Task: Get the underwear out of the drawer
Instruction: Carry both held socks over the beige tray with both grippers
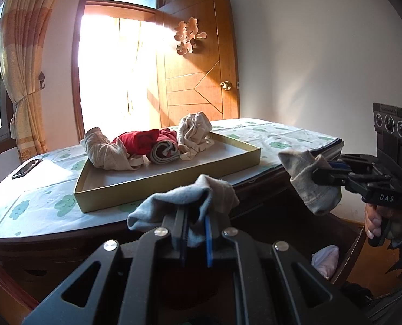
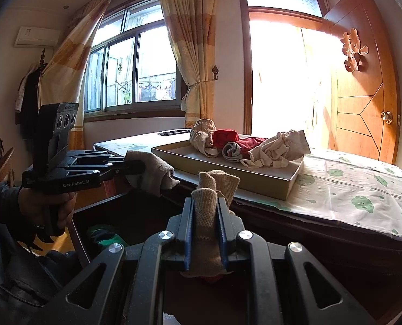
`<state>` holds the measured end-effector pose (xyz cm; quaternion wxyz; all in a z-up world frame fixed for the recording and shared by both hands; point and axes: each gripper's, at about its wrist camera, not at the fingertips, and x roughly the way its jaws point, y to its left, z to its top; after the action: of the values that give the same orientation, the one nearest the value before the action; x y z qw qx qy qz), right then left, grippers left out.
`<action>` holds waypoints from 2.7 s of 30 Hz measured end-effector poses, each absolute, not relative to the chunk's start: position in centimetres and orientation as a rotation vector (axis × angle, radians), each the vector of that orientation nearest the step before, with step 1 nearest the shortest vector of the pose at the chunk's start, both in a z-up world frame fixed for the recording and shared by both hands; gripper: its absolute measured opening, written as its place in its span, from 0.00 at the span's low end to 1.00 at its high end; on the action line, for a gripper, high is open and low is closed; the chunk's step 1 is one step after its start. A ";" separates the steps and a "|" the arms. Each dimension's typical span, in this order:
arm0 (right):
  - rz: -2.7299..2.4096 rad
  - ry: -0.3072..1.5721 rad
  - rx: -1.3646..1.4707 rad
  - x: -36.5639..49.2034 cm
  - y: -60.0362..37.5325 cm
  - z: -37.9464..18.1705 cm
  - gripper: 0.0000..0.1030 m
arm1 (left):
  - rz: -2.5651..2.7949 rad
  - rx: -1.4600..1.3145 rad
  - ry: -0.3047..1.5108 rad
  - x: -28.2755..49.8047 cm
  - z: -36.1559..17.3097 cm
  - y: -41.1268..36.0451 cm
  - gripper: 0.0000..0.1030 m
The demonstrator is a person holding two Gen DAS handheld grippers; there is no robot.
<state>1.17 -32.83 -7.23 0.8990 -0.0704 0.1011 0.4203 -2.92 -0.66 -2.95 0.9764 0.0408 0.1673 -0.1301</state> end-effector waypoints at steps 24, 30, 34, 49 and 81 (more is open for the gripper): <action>0.880 0.174 -0.150 1.7 -32.4 -5.5 0.17 | -0.274 0.078 0.322 -1.8 -0.5 -1.3 0.07; 0.881 0.166 -0.144 1.8 -32.4 -5.1 0.17 | -0.279 0.072 0.325 -1.4 0.0 -1.3 0.07; 0.881 0.166 -0.140 1.9 -32.4 -4.9 0.17 | -0.279 0.077 0.322 -1.2 0.2 -1.5 0.07; 0.876 0.144 -0.155 2.9 -32.1 -3.2 0.17 | -0.275 0.086 0.294 -0.2 2.4 -1.5 0.07; 0.875 0.180 -0.135 7.8 -30.6 0.0 0.17 | -0.266 0.071 0.399 6.6 3.4 -1.4 0.07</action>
<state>7.85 -30.57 -0.04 0.8997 -0.0653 0.0871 0.4228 6.56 -1.40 3.41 0.9708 0.0352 0.1973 -0.1319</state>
